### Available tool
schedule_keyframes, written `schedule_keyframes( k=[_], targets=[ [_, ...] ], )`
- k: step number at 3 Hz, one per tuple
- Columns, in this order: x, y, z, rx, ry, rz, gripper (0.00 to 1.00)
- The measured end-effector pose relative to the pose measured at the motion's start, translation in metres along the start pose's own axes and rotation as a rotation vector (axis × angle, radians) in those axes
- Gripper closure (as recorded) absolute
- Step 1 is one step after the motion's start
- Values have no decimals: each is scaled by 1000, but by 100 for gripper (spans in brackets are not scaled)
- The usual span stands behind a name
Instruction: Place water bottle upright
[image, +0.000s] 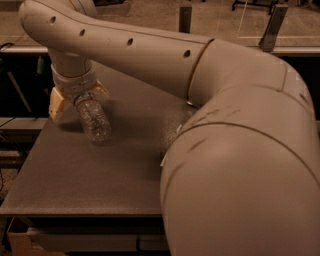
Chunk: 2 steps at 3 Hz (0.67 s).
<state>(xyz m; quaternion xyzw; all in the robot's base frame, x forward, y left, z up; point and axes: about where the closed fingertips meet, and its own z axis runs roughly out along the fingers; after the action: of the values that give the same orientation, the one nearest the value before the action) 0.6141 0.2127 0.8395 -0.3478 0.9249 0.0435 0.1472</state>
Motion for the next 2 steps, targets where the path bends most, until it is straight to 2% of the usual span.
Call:
schedule_keyframes(
  k=[1, 2],
  targets=[
    [-3, -7, 8, 9, 14, 15, 41],
    [-10, -14, 2, 11, -15, 25, 64]
  ],
)
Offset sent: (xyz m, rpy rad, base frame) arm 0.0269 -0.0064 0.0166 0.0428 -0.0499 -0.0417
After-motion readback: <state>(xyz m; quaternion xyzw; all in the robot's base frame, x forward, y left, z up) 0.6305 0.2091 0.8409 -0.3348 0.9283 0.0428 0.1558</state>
